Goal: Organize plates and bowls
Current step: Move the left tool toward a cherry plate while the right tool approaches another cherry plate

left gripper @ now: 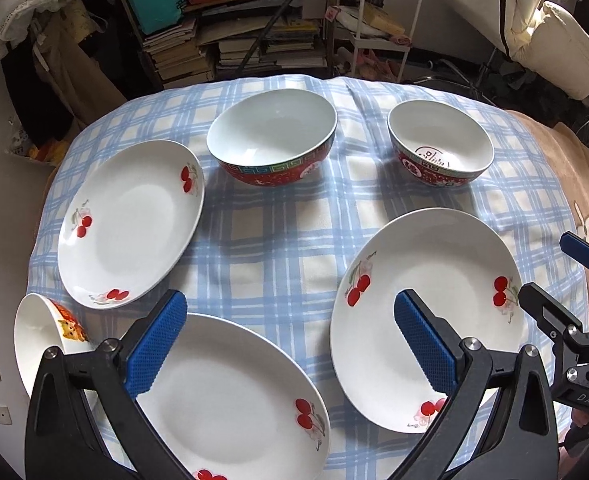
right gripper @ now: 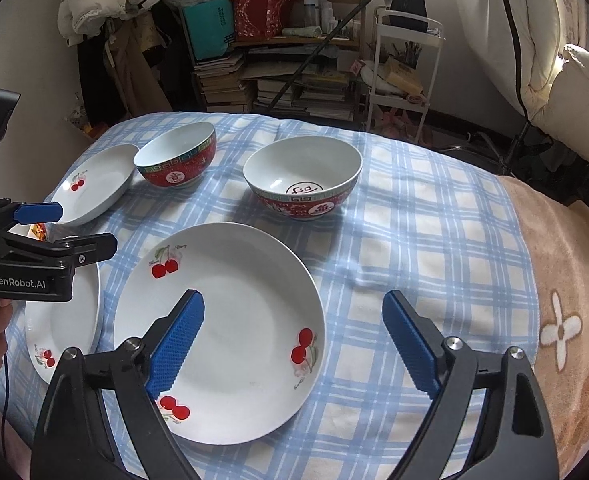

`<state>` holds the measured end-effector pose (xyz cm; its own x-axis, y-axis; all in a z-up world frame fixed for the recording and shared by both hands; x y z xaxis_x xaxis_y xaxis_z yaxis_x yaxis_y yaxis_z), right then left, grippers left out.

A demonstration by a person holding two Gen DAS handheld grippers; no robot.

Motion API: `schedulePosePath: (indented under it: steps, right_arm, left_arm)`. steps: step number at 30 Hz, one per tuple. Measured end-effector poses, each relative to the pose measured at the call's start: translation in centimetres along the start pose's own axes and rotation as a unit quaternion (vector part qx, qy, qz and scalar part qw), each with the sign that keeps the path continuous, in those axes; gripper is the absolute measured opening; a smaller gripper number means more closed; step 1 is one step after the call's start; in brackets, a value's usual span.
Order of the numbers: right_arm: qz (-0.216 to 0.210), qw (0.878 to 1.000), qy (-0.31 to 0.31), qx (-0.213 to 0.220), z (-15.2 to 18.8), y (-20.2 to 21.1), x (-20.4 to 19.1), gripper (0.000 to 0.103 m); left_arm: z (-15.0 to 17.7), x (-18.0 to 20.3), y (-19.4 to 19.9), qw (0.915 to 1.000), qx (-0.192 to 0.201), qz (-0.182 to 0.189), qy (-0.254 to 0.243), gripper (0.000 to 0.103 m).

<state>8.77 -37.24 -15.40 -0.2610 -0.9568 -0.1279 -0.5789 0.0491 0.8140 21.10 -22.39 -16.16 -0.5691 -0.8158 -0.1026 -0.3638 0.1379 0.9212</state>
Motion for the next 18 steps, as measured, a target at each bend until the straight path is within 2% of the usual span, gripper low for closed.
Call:
schedulePosePath:
  steps: [3,6,10,12,14,18]
  right_arm:
    - [-0.010,1.000,-0.012,-0.018,0.5,-1.0,0.4,0.088]
    - [-0.015,0.999,-0.028,-0.039,1.1,-2.1,0.9,0.087]
    - [-0.016,0.997,-0.039,-0.058,1.8,-3.0,1.6,0.081]
    - [-0.021,0.996,-0.048,-0.069,2.2,-3.5,1.9,0.077]
    - [-0.028,0.994,-0.061,-0.082,2.5,-4.0,2.2,0.071]
    - [-0.037,0.991,-0.072,-0.102,3.2,-4.7,2.5,0.055]
  left_arm:
    - [0.0,1.1,-1.3,0.9994,-0.022,0.021,-0.015,0.102]
    - [-0.1,1.9,-2.4,0.9988,-0.035,0.017,-0.031,0.102]
    - [0.1,2.9,-3.7,0.9964,-0.065,0.031,-0.045,0.100]
    - [0.1,3.6,-4.1,0.9948,-0.077,0.030,-0.059,0.096]
    - [0.0,4.1,-4.5,0.9942,-0.080,0.020,-0.068,0.085]
    - [-0.1,4.9,-5.4,0.9923,-0.101,0.033,-0.064,0.070]
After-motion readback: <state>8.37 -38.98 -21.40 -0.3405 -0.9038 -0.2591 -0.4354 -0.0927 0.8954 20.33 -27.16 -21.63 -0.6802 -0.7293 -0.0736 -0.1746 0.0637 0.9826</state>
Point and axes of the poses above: each gripper's, at about its wrist camera, not at the fingertips, and y roughly against the way its jaws point, x to its right, z to its underside, the point moved 7 cm from there along -y, roughly the way its jaws point, and after that the axes turned 4 degrees about -z, right-handed, at the moved point
